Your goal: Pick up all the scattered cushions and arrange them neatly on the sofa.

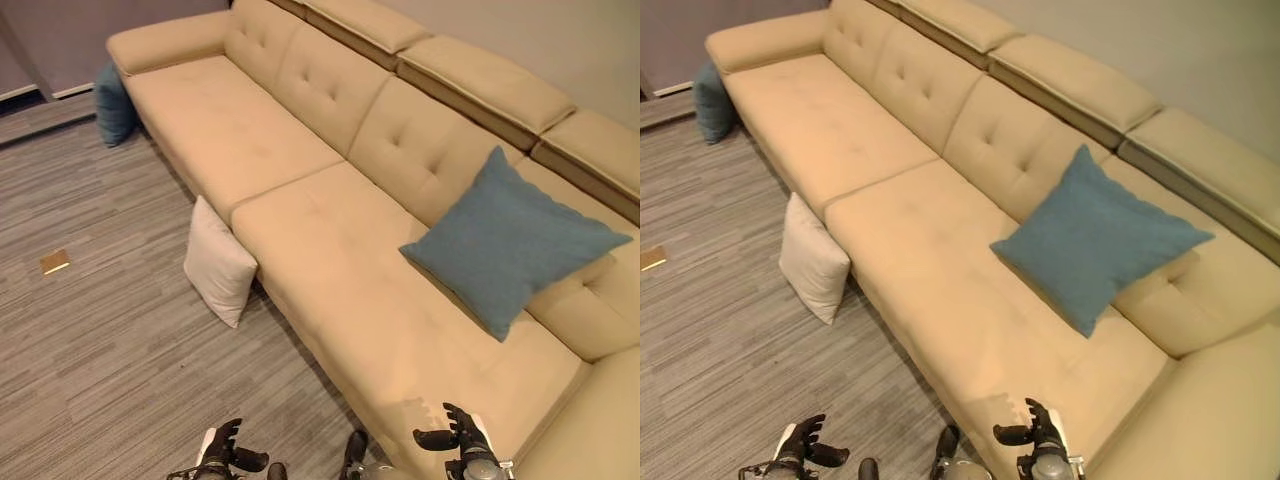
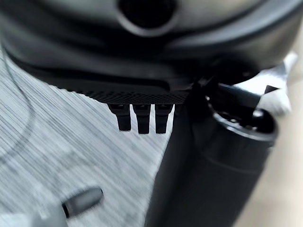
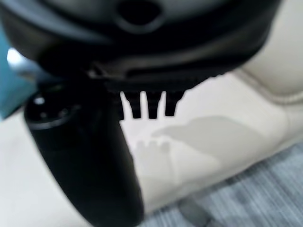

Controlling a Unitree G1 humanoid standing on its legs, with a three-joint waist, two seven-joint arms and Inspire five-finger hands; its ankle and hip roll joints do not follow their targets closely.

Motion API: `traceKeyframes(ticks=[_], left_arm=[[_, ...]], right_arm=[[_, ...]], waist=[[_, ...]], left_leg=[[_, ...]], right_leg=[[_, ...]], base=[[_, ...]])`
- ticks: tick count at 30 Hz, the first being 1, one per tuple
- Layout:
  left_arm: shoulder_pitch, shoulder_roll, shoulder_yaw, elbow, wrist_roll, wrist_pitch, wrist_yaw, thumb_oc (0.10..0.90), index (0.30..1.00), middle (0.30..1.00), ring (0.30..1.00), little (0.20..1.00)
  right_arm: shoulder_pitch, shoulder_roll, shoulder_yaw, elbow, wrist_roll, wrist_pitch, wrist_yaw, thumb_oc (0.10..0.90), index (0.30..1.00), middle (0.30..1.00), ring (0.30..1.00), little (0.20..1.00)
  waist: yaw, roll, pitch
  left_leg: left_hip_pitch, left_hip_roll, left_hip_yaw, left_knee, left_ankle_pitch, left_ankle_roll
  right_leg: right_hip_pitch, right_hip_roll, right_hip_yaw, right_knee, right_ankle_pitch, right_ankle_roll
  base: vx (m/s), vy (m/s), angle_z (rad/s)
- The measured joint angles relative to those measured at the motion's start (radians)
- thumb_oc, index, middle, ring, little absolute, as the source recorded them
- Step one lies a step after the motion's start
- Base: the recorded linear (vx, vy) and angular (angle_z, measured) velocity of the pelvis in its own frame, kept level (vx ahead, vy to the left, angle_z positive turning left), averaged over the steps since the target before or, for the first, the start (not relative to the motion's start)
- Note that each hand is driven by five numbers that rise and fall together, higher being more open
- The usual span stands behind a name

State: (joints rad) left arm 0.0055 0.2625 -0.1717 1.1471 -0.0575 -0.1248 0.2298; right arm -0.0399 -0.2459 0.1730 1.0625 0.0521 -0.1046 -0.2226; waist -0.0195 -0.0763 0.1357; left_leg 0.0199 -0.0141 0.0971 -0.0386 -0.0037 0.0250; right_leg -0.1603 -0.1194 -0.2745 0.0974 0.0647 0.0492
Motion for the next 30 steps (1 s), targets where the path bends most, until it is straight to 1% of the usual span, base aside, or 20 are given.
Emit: traceKeyframes(ticks=[2,3,4,6,8,11,14,15,16,17,18,19,20,22,24,25,26,27,28,30], left_arm=[[-0.007,0.023,0.02,0.012,-0.001,0.002,0.004,0.8,0.9,0.9,0.9,0.9],[-0.011,0.039,0.02,0.011,-0.001,0.001,0.006,0.8,0.9,0.9,0.9,0.9],[-0.011,0.052,0.019,0.013,-0.001,0.0,0.006,0.8,0.9,0.9,0.9,0.9],[-0.009,0.066,0.019,0.012,-0.001,0.0,0.007,0.8,0.9,0.9,0.9,0.9],[0.02,0.05,0.019,0.013,-0.004,0.0,0.005,0.8,0.9,0.9,0.9,0.9],[0.01,0.023,0.019,-0.002,-0.032,-0.002,-0.001,0.8,0.9,0.9,0.9,0.9],[0.013,-0.008,0.018,-0.03,-0.057,-0.007,-0.004,0.8,0.9,0.9,0.9,0.9],[0.014,-0.019,0.018,-0.025,-0.061,-0.009,-0.004,0.8,0.9,0.9,0.9,0.9],[0.004,-0.034,0.016,-0.023,-0.061,-0.012,-0.009,0.8,0.9,0.9,0.9,0.9],[0.01,-0.038,0.026,-0.003,-0.064,0.0,-0.021,0.8,0.9,0.9,0.9,0.9],[0.031,-0.033,0.036,0.024,-0.058,0.0,-0.022,0.8,0.9,0.9,0.9,0.9],[0.03,-0.03,0.052,0.051,-0.058,0.002,-0.021,0.8,0.9,0.9,0.9,0.9],[0.04,-0.027,0.062,0.06,-0.058,0.003,-0.02,0.8,0.9,0.9,0.9,0.9],[0.058,-0.023,0.057,0.06,-0.054,0.015,-0.022,0.8,0.9,0.9,0.9,0.9],[0.061,-0.017,0.055,0.055,-0.037,0.022,-0.023,0.8,0.9,0.9,0.9,0.9],[0.028,-0.008,0.058,0.055,-0.036,0.021,-0.028,0.8,0.9,0.9,0.9,0.9],[0.014,0.006,0.055,0.032,-0.029,0.018,-0.026,0.8,0.9,0.9,0.9,0.9],[0.01,0.016,0.053,0.016,-0.023,0.016,-0.024,0.8,0.9,0.9,0.9,0.9],[-0.01,0.029,0.051,0.017,-0.019,0.018,-0.024,0.8,0.9,0.9,0.9,0.9],[-0.019,0.029,0.043,0.016,-0.02,0.012,-0.022,0.8,0.9,0.9,0.9,0.9]], right_arm=[[0.009,0.002,0.017,-0.003,-0.003,0.001,0.003,0.8,0.9,0.9,0.9,0.9],[0.009,0.003,0.028,-0.003,-0.003,0.003,0.003,0.8,0.9,0.9,0.9,0.9],[0.007,0.002,0.035,-0.004,-0.004,0.004,0.002,0.8,0.9,0.9,0.9,0.9],[-0.006,0.0,0.037,-0.003,-0.005,0.006,0.002,0.8,0.9,0.9,0.9,0.9],[-0.049,-0.002,0.056,-0.006,-0.006,0.006,0.002,0.8,0.9,0.9,0.9,0.9],[-0.05,-0.001,0.076,-0.009,-0.009,0.007,0.006,0.8,0.9,0.9,0.9,0.9],[-0.055,-0.001,0.075,-0.011,-0.012,0.006,0.007,0.8,0.9,0.9,0.9,0.9],[-0.056,0.0,0.068,-0.017,-0.014,0.004,0.006,0.8,0.9,0.9,0.9,0.9],[-0.039,-0.007,0.054,-0.02,-0.024,0.003,0.005,0.8,0.9,0.9,0.9,0.9],[-0.037,-0.013,0.054,-0.017,-0.031,0.008,0.009,0.8,0.9,0.9,0.9,0.9],[-0.033,-0.01,0.053,-0.02,-0.032,0.003,0.009,0.8,0.9,0.9,0.9,0.9],[-0.03,-0.01,0.052,-0.02,-0.032,0.001,0.008,0.8,0.9,0.9,0.9,0.9],[-0.01,-0.018,0.033,-0.016,-0.032,0.008,0.009,0.8,0.9,0.9,0.9,0.9],[0.006,-0.01,0.023,-0.01,-0.032,0.014,0.009,0.8,0.9,0.9,0.9,0.9],[0.014,0.007,0.022,-0.011,-0.032,0.02,0.01,0.8,0.9,0.9,0.9,0.9],[0.004,0.015,0.015,-0.013,-0.031,0.021,0.011,0.8,0.9,0.9,0.9,0.9],[0.015,0.026,0.019,-0.02,-0.031,0.02,0.012,0.8,0.9,0.9,0.9,0.9],[0.022,0.033,0.024,-0.02,-0.031,0.019,0.014,0.8,0.9,0.9,0.9,0.9],[0.024,0.037,0.046,-0.022,-0.031,0.017,0.019,0.8,0.9,0.9,0.9,0.9],[0.03,0.036,0.046,-0.033,-0.031,0.016,0.021,0.8,0.9,0.9,0.9,0.9]], waist=[[-0.006,0.002,0.0],[-0.006,0.003,0.002],[-0.004,0.003,0.002],[0.007,0.005,0.001],[0.008,0.02,0.003],[0.027,0.018,0.004],[0.047,0.016,0.009],[0.051,0.019,0.016],[0.035,0.013,0.028],[0.032,0.015,0.038],[0.027,0.009,0.04],[-0.004,-0.003,0.044],[-0.019,0.02,0.045],[-0.023,0.016,0.047],[-0.022,0.004,0.042],[-0.022,0.011,0.045],[-0.043,0.027,0.044],[-0.049,0.021,0.038],[-0.064,0.012,0.035],[-0.058,0.01,0.029]], left_leg=[[-0.01,-0.008,-0.062,-0.008,0.019,0.01],[-0.02,-0.008,-0.092,-0.013,0.031,0.011],[-0.028,-0.009,-0.126,-0.02,0.045,0.003],[-0.031,-0.017,-0.17,-0.021,0.051,-0.003],[-0.039,-0.018,-0.198,-0.019,0.059,-0.017],[-0.056,-0.021,-0.258,-0.009,0.065,-0.038],[-0.098,-0.022,-0.293,-0.009,0.097,-0.081],[-0.115,-0.023,-0.301,0.004,0.112,-0.103],[-0.163,-0.041,-0.248,0.011,0.151,-0.167],[-0.173,-0.011,-0.04,0.051,0.069,-0.065],[-0.164,0.013,0.062,0.065,0.025,-0.03],[-0.161,0.03,0.159,0.081,0.001,-0.032],[-0.133,0.065,0.188,0.056,0.003,-0.029],[-0.085,0.051,0.188,-0.008,0.05,-0.02],[-0.06,0.023,0.19,-0.023,0.048,0.004],[-0.052,0.012,0.172,-0.04,0.037,0.027],[-0.026,0.008,0.121,-0.044,0.035,0.05],[-0.021,0.002,0.097,-0.046,0.027,0.061],[-0.01,-0.01,0.062,-0.05,0.042,0.061],[0.007,-0.029,0.043,-0.05,0.016,0.066]], right_leg=[[-0.012,0.02,0.129,0.029,-0.034,0.042],[-0.012,0.057,0.246,0.035,-0.07,0.064],[-0.005,0.087,0.305,0.029,-0.089,0.056],[0.054,0.086,0.291,-0.057,-0.047,-0.004],[0.102,0.089,0.26,-0.111,-0.028,-0.004],[0.143,0.09,0.208,-0.158,-0.019,-0.006],[0.157,0.094,0.142,-0.186,-0.018,-0.01],[0.157,0.101,0.13,-0.18,-0.031,0.002],[0.163,0.088,0.084,-0.19,-0.046,-0.033],[0.155,0.085,0.042,-0.188,-0.039,-0.078],[0.154,0.074,0.001,-0.188,-0.028,-0.076],[0.159,0.06,-0.025,-0.188,-0.034,-0.071],[0.156,0.067,-0.046,-0.181,-0.043,-0.054],[0.159,0.054,-0.046,-0.167,-0.043,-0.029],[0.139,0.02,-0.015,-0.089,-0.066,0.008],[0.081,-0.011,0.01,0.079,-0.101,0.047],[0.0,-0.031,0.052,0.277,-0.159,0.079],[-0.029,-0.02,0.097,0.331,-0.178,0.097],[-0.072,0.013,0.175,0.405,-0.2,0.089],[-0.138,0.057,0.192,0.378,-0.202,0.068]], base=[[-0.01,0.029,0.88],[0.0,-0.007,0.98],[0.03,-0.046,1.15],[0.04,-0.101,0.81],[0.03,-0.091,0.45],[-0.01,-0.041,0.76],[-0.04,-0.007,0.86],[-0.02,0.047,1.6],[0.0,0.12,1.86],[0.01,0.098,1.62],[0.04,0.106,0.97],[0.12,0.12,0.91],[0.17,0.155,0.89],[0.15,0.177,0.25],[0.14,0.248,0.04],[0.29,0.314,0.63],[0.2,0.134,0.76],[0.3,0.128,1.2],[0.21,0.037,0.88],[0.27,0.016,0.64]])
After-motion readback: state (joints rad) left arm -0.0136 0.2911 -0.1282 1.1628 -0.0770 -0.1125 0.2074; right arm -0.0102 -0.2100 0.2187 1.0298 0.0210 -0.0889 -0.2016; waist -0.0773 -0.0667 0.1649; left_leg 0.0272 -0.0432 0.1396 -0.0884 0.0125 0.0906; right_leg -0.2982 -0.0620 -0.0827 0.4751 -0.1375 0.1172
